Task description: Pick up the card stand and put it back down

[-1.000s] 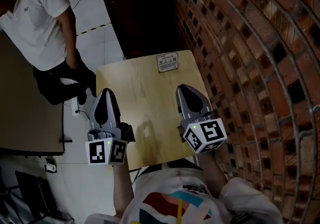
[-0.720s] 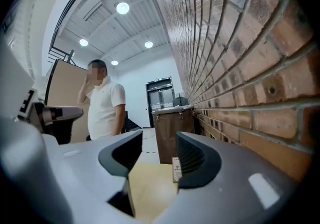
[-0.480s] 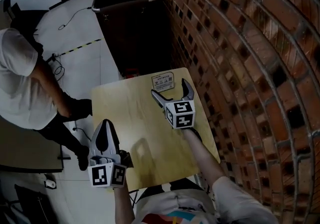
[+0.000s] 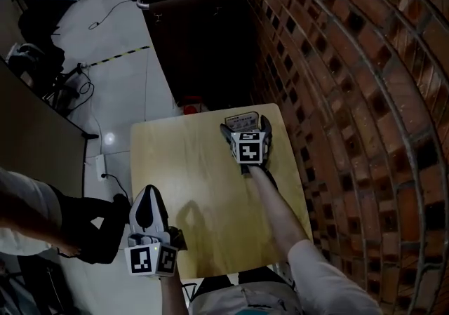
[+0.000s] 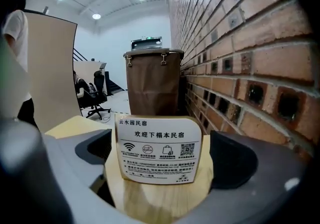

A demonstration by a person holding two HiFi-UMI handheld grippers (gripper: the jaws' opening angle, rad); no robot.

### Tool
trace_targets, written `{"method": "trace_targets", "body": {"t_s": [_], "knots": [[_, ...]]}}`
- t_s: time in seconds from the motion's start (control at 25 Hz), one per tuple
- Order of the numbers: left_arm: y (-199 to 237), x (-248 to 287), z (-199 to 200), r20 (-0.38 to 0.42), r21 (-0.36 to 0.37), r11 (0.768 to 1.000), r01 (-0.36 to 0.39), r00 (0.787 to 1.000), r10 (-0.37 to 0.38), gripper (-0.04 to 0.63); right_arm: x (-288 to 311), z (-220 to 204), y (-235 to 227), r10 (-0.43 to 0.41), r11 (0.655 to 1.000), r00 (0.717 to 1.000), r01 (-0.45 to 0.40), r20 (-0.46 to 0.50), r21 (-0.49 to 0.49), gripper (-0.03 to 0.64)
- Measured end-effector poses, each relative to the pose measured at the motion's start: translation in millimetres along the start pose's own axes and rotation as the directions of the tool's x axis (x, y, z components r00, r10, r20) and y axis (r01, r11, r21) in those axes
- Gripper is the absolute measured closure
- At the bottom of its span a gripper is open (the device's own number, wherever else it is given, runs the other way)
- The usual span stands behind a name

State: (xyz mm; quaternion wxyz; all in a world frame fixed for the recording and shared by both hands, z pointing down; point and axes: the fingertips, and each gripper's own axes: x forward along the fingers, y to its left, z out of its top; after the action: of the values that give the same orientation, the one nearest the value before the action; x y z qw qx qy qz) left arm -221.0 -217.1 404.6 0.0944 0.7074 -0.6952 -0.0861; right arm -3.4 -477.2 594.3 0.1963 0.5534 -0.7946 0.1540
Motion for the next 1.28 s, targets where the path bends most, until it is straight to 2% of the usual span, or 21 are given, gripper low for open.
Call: {"method": "trace_targets", "body": {"t_s": [0.28, 0.48, 0.88, 1.08, 1.28], "knots": [[2.2, 1.1, -6.0, -0.02, 0.001, 1.0, -0.012, 1.0, 0.012, 0.589, 15.0, -23.4, 2.3, 0.003, 0.999, 0.998, 0.0, -0.068, 0.042, 0.041], [9.1, -1.0, -8.0, -0.026, 0.004, 1.0, -0.027, 0.999, 0.027, 0.589, 19.8, -24.2, 2.5, 0.007, 1.0, 0.999, -0.006, -0.041, 0.015, 0.041], [11.4, -5.8, -6.2, -0.027, 0.009, 1.0, -0.028, 0.999, 0.029, 0.589, 13.2, -23.9, 0.9, 0.001, 1.0, 0.999, 0.0, -0.034, 0.02, 0.049], [13.5, -12.6, 1.6, -0.01, 0.009, 0.999, -0.038, 0.999, 0.038, 0.589, -17.4, -1.3, 6.3, 0.01, 1.0, 0.998, -0.011, 0.063, 0.013, 0.051], [2.0, -17.3, 18.6, 0.031, 0.016, 1.0, -0.013, 0.999, 0.012, 0.589, -89.5, 40.3, 18.8, 0.04, 0.999, 0.978, -0.041, 0.204, 0.0, 0.052]]}}
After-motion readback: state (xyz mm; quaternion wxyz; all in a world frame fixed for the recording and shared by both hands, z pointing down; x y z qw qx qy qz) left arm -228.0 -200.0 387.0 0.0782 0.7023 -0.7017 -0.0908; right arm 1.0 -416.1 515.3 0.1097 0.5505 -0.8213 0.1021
